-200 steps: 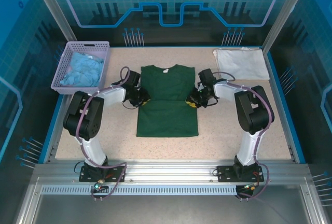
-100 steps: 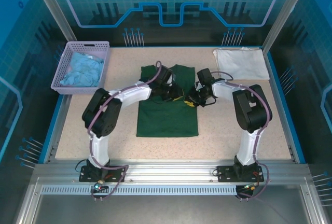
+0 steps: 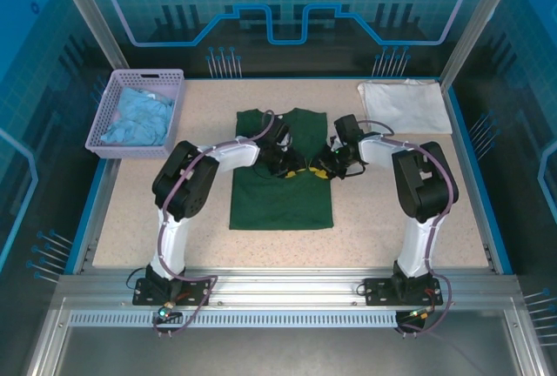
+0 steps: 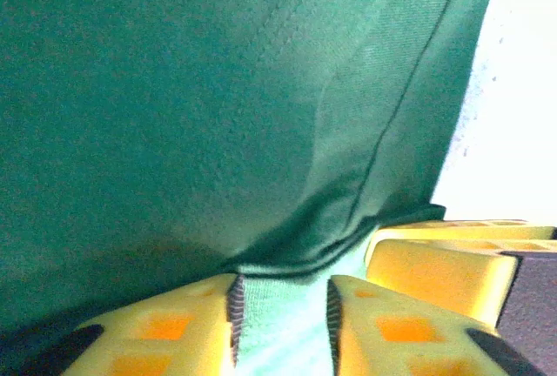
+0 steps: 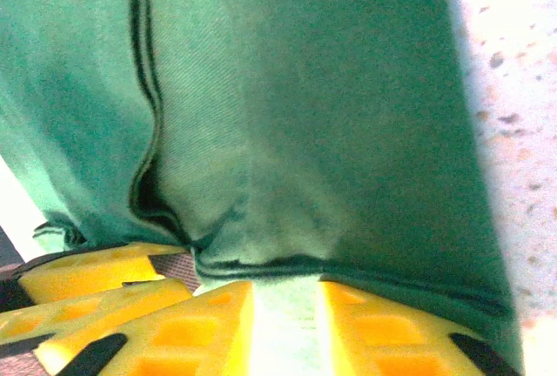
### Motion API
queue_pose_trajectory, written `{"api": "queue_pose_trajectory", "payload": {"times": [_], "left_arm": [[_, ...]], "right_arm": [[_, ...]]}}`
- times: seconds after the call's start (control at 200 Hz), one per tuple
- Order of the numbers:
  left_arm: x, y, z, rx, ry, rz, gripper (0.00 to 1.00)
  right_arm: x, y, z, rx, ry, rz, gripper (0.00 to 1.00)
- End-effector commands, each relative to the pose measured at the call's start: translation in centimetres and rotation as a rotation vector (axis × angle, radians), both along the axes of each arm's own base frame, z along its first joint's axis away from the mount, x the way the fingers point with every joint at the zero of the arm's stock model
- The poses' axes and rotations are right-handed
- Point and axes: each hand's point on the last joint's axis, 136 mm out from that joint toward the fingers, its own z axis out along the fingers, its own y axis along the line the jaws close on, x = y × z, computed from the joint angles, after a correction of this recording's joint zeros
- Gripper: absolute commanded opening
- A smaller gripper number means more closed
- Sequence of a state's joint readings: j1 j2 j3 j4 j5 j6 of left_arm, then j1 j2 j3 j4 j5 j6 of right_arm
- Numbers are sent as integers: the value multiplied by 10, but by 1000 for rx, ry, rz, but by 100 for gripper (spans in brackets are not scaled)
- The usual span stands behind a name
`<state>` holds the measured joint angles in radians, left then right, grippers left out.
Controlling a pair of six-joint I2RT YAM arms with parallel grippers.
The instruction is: Fold and stack the t-shirts
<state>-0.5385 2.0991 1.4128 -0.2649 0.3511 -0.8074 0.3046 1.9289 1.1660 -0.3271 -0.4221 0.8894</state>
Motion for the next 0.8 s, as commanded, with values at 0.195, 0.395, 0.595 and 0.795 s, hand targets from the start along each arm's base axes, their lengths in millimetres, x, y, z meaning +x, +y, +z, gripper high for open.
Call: {"api": "queue_pose_trajectory", "payload": {"times": [0.195, 0.395, 0.595, 0.795], "left_arm": [[-21, 59, 87, -18, -117, 49, 54], [-64, 102, 50, 63, -62, 94, 50], [-132, 151, 53, 187, -82, 91, 69], [-161, 147, 63, 96, -95, 72, 56]], "right_arm": [[-40, 5, 34, -33, -80, 68, 35], [-84, 11, 19, -59, -33, 134, 36], [-144, -6, 22, -118, -40, 177, 47], [-165, -4, 26, -104, -60, 163, 48]]}}
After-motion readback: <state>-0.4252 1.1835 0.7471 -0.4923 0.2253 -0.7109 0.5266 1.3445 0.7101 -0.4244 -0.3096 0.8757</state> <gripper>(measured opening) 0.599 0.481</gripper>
